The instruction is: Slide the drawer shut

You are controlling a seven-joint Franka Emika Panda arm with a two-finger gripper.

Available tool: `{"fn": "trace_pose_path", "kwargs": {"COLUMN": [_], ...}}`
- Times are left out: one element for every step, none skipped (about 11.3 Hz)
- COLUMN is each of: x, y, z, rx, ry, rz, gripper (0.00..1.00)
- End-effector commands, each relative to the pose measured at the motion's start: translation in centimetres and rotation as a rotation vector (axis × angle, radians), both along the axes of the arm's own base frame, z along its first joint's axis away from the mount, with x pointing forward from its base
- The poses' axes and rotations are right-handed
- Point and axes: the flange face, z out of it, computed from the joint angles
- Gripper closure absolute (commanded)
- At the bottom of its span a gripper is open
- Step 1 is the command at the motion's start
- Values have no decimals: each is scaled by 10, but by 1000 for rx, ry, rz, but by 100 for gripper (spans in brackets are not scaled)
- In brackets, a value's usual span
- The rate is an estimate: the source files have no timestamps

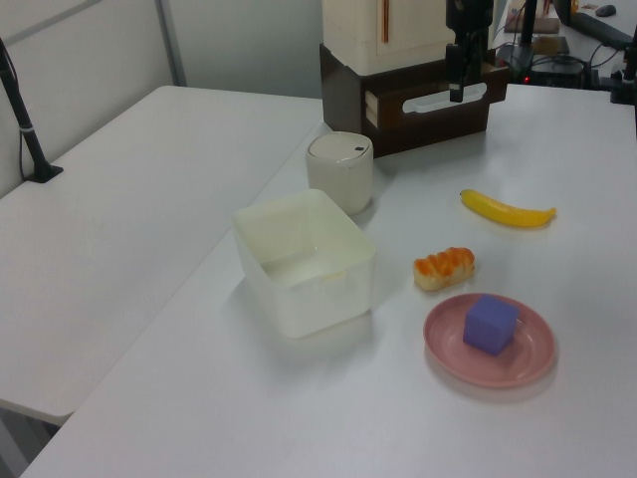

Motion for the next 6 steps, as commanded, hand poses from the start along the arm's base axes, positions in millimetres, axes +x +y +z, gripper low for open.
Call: {"fn": "trace_pose_path", "kwargs": {"x": [-1, -1, -1, -1, -1, -1], "y": [4, 4, 3, 3, 2, 2], "z": [1, 1, 1, 1, 1, 1], "rx": [19, 19, 19, 19, 19, 19], "ry": [2, 2, 2, 2, 2, 2], "rz": [89, 95, 95, 95, 94, 89], "gripper": [80, 100, 100, 100, 100, 100]}}
